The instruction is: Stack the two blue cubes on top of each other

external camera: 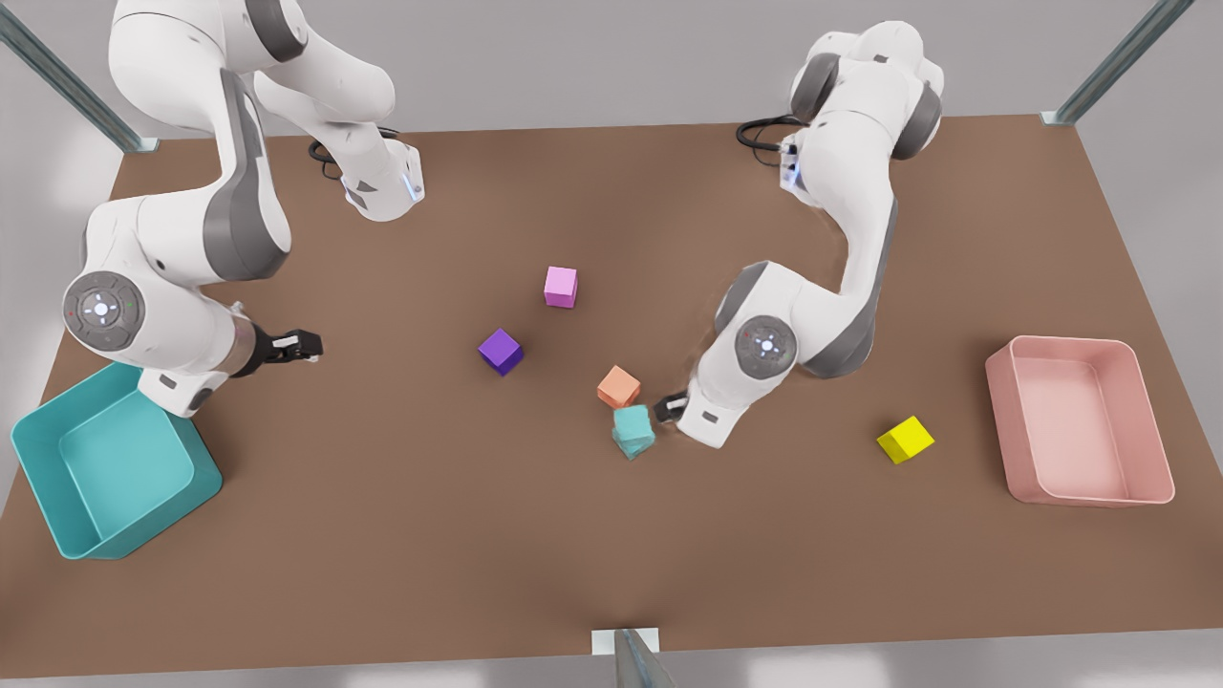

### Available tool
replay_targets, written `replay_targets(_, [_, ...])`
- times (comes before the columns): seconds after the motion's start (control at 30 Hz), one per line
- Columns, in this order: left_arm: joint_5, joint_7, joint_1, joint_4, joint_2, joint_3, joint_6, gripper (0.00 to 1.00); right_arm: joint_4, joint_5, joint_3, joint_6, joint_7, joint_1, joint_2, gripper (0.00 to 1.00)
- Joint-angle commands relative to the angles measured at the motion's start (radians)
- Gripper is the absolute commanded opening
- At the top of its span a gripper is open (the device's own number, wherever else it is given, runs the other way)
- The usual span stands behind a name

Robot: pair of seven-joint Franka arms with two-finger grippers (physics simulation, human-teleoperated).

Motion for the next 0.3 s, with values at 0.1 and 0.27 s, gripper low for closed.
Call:
replay_targets(0.1, [0.202,0.889,0.379,-0.251,-0.338,-0.053,-0.358,1.00,0.001,0.002,0.001,0.000,-0.004,0.000,-0.001,1.00])
replay_targets(0.27, [0.167,0.886,0.358,-0.311,-0.423,-0.062,-0.401,1.00,0.001,0.000,0.000,0.000,-0.004,0.000,-0.001,1.00])
